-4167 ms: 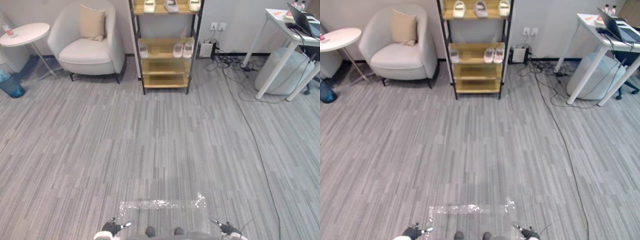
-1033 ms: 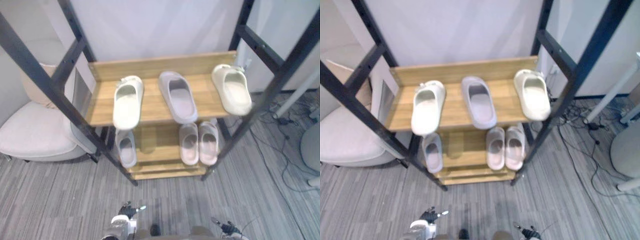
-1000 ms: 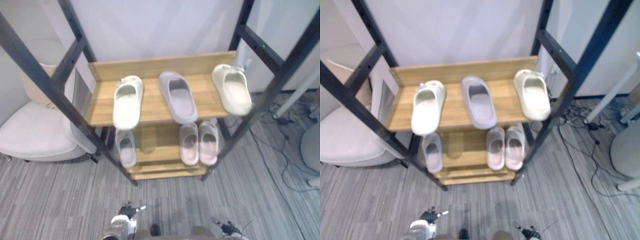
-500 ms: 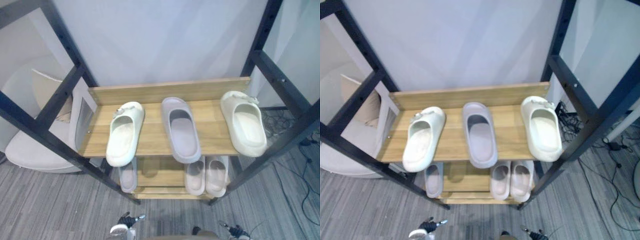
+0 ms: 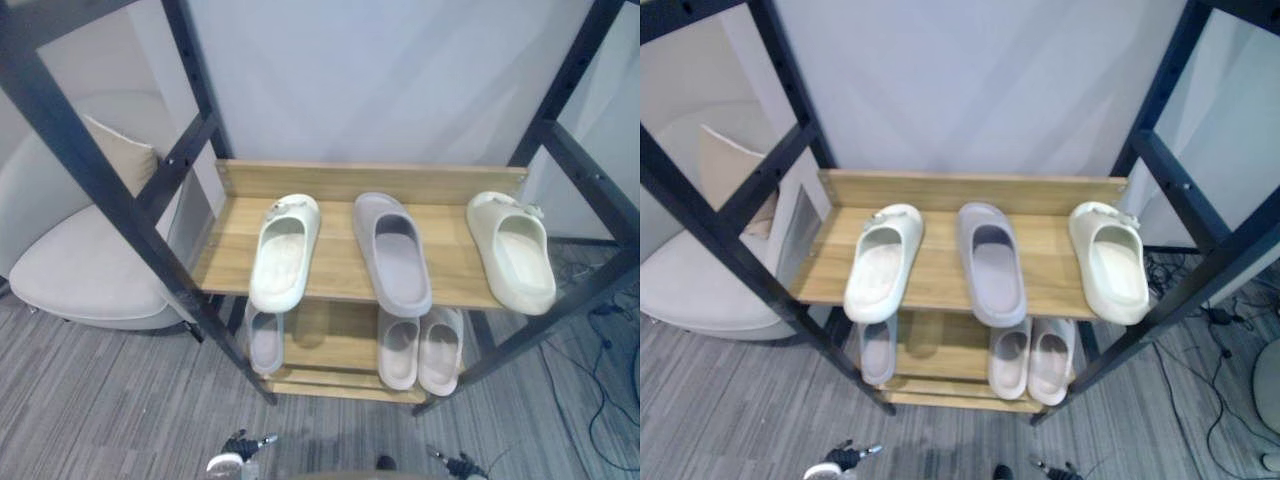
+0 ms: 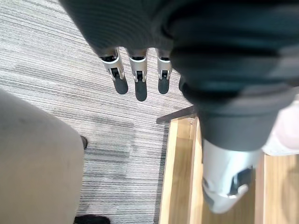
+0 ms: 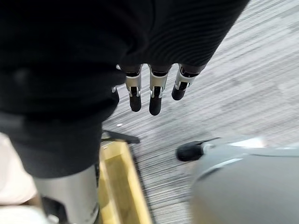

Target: Organize the slippers on the shoe rack

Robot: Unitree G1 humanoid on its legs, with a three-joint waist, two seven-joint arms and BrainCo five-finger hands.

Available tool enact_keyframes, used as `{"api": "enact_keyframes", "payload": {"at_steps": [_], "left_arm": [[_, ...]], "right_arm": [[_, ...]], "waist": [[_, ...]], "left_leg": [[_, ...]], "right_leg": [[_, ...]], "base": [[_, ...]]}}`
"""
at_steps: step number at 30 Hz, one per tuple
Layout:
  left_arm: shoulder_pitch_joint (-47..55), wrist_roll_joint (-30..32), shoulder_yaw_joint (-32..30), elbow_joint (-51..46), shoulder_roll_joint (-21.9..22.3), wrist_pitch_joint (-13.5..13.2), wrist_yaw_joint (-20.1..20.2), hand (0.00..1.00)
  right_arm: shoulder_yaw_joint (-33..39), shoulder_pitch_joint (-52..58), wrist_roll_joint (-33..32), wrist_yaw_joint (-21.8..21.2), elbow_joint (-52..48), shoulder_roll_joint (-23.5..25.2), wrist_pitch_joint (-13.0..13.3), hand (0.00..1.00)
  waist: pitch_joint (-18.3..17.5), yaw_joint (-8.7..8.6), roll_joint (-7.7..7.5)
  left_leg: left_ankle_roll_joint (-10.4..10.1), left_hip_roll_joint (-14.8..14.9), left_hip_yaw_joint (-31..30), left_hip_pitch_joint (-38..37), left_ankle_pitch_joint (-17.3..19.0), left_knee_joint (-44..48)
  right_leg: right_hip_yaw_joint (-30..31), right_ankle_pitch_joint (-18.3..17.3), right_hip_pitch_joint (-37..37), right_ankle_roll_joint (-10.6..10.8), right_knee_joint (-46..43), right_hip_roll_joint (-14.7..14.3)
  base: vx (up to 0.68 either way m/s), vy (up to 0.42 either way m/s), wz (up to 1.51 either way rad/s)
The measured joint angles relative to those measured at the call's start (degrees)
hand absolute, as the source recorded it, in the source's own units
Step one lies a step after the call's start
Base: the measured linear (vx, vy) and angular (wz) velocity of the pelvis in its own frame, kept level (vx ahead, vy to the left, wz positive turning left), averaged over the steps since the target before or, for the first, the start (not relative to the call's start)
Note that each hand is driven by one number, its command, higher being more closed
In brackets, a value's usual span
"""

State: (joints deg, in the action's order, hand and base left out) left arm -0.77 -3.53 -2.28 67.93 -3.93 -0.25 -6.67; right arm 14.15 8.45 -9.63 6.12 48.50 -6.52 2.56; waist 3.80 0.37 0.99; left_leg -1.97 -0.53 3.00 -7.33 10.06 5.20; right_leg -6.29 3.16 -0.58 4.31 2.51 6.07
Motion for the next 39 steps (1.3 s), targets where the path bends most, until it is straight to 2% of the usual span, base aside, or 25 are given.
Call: {"api": "enact_keyframes", "payload": {"at_steps": [2,3,4,7,10,14,19,24,32,39], "left_arm": [[-0.21,0.19,0.12,-0.46,0.31,0.01,-0.49,0.00],[-0.22,0.23,0.30,-0.47,0.27,0.04,-0.58,0.00],[-0.12,1.06,0.82,-0.69,0.18,0.18,-0.71,0.00],[0.25,2.19,1.34,-1.03,0.30,0.31,-0.71,0.00],[0.33,2.95,2.01,-1.03,0.30,0.30,-0.64,0.00],[0.23,3.54,3.46,-0.99,0.38,0.20,-0.60,0.00],[-0.78,4.65,9.09,-0.99,0.88,-0.59,-0.56,0.00],[-0.81,5.25,10.86,-0.99,0.86,-1.64,-0.56,0.00],[-0.73,5.79,11.27,-0.91,0.78,-1.88,-0.54,0.00],[-0.72,6.31,11.24,-0.90,0.26,-2.09,-0.59,0.00]], "right_arm": [[-0.84,3.93,0.81,0.64,-14.50,-0.16,0.58,0.00],[-0.84,4.75,0.88,0.73,-17.86,0.09,0.80,0.00],[-0.79,7.45,2.16,0.80,-25.95,0.56,1.17,0.00],[0.72,12.80,5.42,0.78,-40.42,2.37,1.77,0.00],[3.13,15.63,7.65,0.85,-48.69,4.85,2.26,0.00],[3.59,18.66,9.80,0.86,-57.68,6.39,3.72,0.00],[0.29,21.49,13.84,0.96,-69.86,6.11,6.71,0.00],[-3.72,21.33,14.15,0.65,-72.98,4.21,9.63,0.00],[-8.13,20.98,14.11,0.07,-77.27,1.03,10.49,0.00],[-10.88,18.42,13.86,-0.46,-79.13,-0.93,11.51,0.00]], "waist": [[0.29,-0.41,0.75],[0.46,-0.41,0.44],[0.60,-0.47,0.20],[0.37,-0.81,0.65],[0.25,-1.39,0.99],[0.59,-1.50,1.64],[0.78,-2.02,2.25],[0.85,-2.04,2.23],[0.92,-1.93,2.11],[1.16,-1.85,1.26]], "left_leg": [[1.23,1.37,0.58,0.71,1.50,-1.51],[1.17,1.43,1.04,0.82,1.50,-1.53],[1.02,1.62,1.55,1.17,1.59,-1.01],[0.12,2.38,2.86,1.01,2.02,-0.82],[-1.49,3.19,3.24,1.18,2.32,-0.92],[-2.07,4.32,4.20,1.14,2.14,-0.93],[-2.26,4.67,4.30,1.28,1.97,-0.89],[-2.13,3.95,4.33,1.29,1.89,-0.57],[-1.13,3.01,3.90,1.34,1.24,-0.30],[-0.53,2.62,2.52,1.36,1.13,-1.12]], "right_leg": [[0.43,1.51,1.38,-0.38,1.15,-1.50],[0.76,2.06,1.41,-0.59,1.72,-1.61],[1.30,2.97,1.41,-0.70,2.48,-1.89],[2.41,3.16,1.64,-0.98,2.52,-2.70],[3.05,3.26,2.29,-1.54,2.53,-3.45],[3.57,3.22,2.76,-2.27,2.53,-4.56],[3.89,3.05,3.58,-2.81,2.51,-5.19],[4.60,3.04,3.70,-2.77,2.50,-5.05],[4.26,3.00,3.37,-2.43,2.51,-3.96],[3.29,3.25,2.79,-2.02,2.52,-3.04]], "base": [[-0.10,-0.024,-0.16],[-0.12,-0.042,-0.24],[-0.11,-0.053,-0.23],[-0.07,-0.048,-0.23],[-0.02,-0.063,-0.17],[0.02,-0.048,-0.15],[0.02,-0.016,-0.02],[0.02,0.014,-0.06],[-0.01,0.003,0.03],[-0.05,0.005,0.11]]}}
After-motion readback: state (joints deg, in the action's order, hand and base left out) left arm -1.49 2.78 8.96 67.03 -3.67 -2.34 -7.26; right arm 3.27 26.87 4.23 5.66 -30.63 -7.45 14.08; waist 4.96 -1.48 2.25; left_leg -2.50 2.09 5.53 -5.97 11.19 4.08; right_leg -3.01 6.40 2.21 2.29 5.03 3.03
